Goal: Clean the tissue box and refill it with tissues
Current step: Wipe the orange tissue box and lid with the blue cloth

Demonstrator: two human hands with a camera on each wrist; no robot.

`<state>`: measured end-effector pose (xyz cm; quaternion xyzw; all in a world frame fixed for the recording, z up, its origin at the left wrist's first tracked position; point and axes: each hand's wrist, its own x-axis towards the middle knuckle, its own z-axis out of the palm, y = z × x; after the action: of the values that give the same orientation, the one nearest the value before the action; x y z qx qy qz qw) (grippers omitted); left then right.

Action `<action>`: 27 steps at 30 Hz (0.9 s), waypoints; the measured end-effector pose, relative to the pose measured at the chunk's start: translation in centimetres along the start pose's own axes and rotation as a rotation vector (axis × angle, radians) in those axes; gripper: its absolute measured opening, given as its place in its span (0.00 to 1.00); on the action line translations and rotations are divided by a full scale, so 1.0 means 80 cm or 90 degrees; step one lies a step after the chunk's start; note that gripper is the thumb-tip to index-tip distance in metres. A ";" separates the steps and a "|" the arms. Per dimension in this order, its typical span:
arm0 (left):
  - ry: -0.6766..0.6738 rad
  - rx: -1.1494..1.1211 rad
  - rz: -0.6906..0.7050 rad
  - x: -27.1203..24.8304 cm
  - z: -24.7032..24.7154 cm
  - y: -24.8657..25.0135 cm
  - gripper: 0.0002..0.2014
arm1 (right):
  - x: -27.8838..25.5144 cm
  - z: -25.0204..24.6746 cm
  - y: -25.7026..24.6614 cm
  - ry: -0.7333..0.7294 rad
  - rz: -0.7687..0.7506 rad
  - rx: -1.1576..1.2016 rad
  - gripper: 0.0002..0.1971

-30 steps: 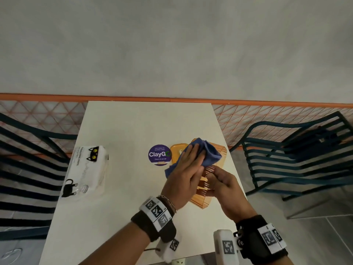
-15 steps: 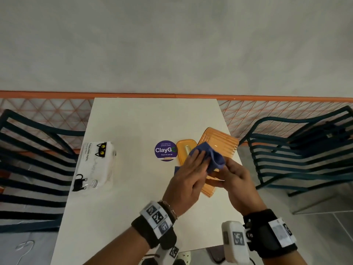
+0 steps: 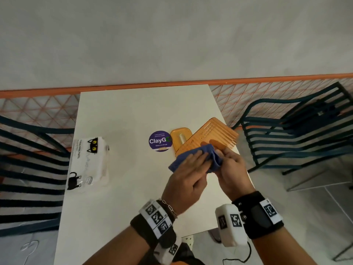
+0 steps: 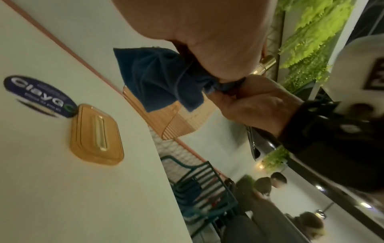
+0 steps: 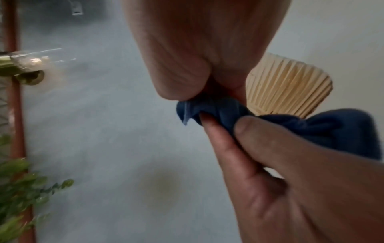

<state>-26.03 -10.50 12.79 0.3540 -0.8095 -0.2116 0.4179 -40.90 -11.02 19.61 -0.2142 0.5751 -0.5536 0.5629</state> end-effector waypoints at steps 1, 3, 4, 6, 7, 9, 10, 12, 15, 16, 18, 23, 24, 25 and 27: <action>-0.005 0.009 0.023 0.007 -0.003 -0.003 0.18 | -0.002 -0.001 0.002 0.008 0.008 0.011 0.20; 0.011 0.010 0.014 0.029 -0.011 -0.017 0.18 | -0.006 0.001 0.001 -0.001 0.008 0.045 0.20; 0.035 -0.003 -0.029 0.038 -0.017 -0.024 0.19 | -0.008 0.002 0.001 -0.009 0.005 0.067 0.18; 0.086 -0.028 -0.133 0.043 -0.022 -0.025 0.21 | -0.007 0.003 0.000 0.006 0.008 0.098 0.14; 0.099 -0.029 -0.158 0.037 -0.023 -0.018 0.21 | -0.006 0.005 0.000 0.019 0.014 0.105 0.14; 0.087 0.015 -0.103 0.016 -0.018 -0.001 0.21 | -0.005 0.006 0.001 0.030 0.025 0.104 0.14; 0.064 0.037 -0.046 0.006 -0.013 0.004 0.20 | -0.008 0.007 0.001 0.031 0.023 0.086 0.15; 0.010 0.065 0.057 0.003 -0.009 0.000 0.18 | -0.015 0.008 -0.001 0.025 0.009 0.029 0.19; 0.001 0.056 0.056 0.038 -0.020 -0.016 0.19 | -0.024 0.008 -0.005 -0.021 -0.011 -0.032 0.23; 0.029 0.040 -0.003 0.049 -0.027 -0.019 0.20 | -0.026 0.009 -0.005 -0.038 -0.020 -0.048 0.21; 0.085 0.028 -0.087 0.055 -0.031 -0.009 0.21 | -0.030 0.009 -0.006 -0.051 -0.043 -0.092 0.18; 0.023 0.052 0.100 0.030 -0.011 0.012 0.21 | -0.039 -0.003 -0.018 -0.089 -0.105 -0.228 0.25; 0.022 0.052 0.100 0.038 -0.012 0.011 0.22 | -0.040 -0.006 -0.020 -0.091 -0.105 -0.245 0.25; 0.025 0.051 0.081 0.050 -0.016 0.010 0.22 | -0.039 -0.009 -0.021 -0.089 -0.109 -0.265 0.24; 0.032 0.035 0.010 0.072 -0.026 0.009 0.22 | -0.037 -0.012 -0.023 -0.085 -0.114 -0.311 0.20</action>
<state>-26.93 -14.40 17.43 0.3647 -0.8069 -0.1768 0.4298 -41.59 -8.58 22.20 -0.4298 0.6318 -0.4307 0.4802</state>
